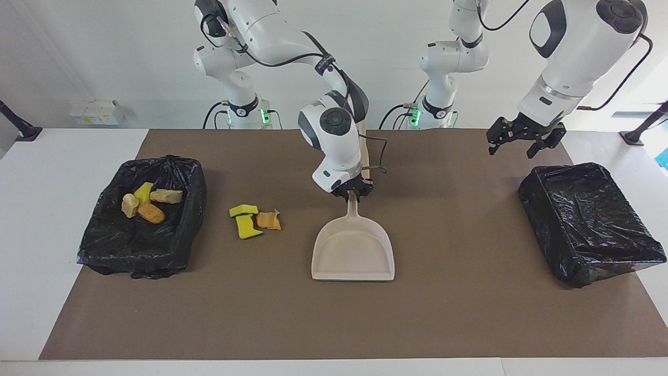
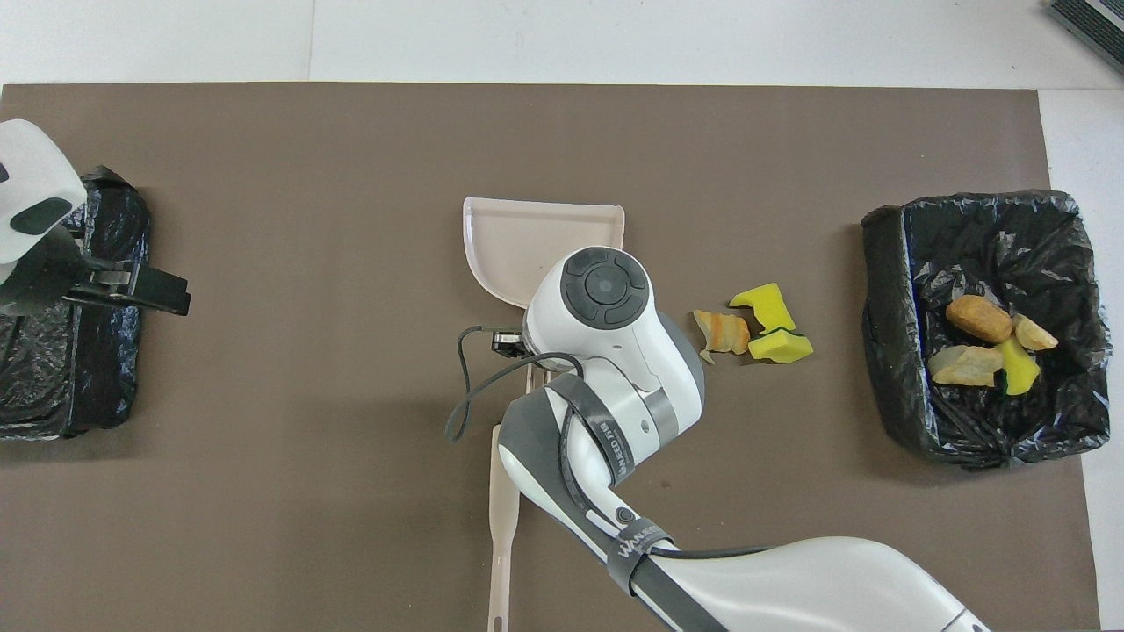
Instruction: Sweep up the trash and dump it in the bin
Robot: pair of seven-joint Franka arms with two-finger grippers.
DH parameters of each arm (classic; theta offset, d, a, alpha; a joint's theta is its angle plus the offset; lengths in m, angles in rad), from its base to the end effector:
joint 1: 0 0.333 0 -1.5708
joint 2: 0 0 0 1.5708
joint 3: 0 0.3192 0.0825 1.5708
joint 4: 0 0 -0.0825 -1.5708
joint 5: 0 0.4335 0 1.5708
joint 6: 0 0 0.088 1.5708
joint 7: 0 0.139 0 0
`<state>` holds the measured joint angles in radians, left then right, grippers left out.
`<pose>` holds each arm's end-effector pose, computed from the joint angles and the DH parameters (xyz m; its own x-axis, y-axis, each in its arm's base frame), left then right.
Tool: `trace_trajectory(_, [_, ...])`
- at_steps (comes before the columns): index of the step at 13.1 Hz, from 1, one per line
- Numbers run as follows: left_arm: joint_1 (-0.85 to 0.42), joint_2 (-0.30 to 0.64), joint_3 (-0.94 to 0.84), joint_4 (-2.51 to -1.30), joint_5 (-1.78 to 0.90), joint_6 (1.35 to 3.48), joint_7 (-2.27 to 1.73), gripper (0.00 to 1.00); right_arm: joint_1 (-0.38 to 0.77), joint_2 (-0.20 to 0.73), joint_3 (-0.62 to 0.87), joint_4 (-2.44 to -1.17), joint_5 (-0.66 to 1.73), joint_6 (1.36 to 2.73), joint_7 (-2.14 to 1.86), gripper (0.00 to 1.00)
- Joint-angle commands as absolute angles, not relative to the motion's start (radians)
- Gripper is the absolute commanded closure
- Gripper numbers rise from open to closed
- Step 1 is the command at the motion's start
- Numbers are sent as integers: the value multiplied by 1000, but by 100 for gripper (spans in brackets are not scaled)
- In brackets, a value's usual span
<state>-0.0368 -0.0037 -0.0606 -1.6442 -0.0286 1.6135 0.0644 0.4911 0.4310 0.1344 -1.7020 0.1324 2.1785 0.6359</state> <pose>0.6005 -0.0626 0.5633 0.9868 -0.1598 -0.0251 -0.1591 -0.9868 0.0300 0.5776 0.4194 0.2959 0.9936 -0.0914 -0.0668 -0.1010 -0.9822 -0.1585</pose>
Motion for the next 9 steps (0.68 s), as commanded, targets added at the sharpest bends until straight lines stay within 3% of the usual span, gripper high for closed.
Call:
trace_trajectory(1, [-48,-14,-51,-1661,-20,1624,48,0,497,440,135,-1710,152,2250,646,100])
trace_trajectory(5, [-48,-14,-51,-1654,-20,1612,51,0,509,445,137,-1701,149,2263,635,100])
trace_trajectory(6, [-45,-12,-51,-1651,-20,1618,52,0,508,445,137,-1700,149,2263,635,71])
trace_trajectory(7, [-38,-12,-49,-1651,-20,1621,52,0,509,445,137,-1697,132,2264,640,22])
trace_trajectory(8, [-35,-12,-41,-1651,-20,1621,52,0,512,446,135,-1681,127,2257,641,6])
trace_trajectory(9, [-31,-12,-40,-1651,-20,1621,52,0,511,442,135,-1675,123,2243,641,5])
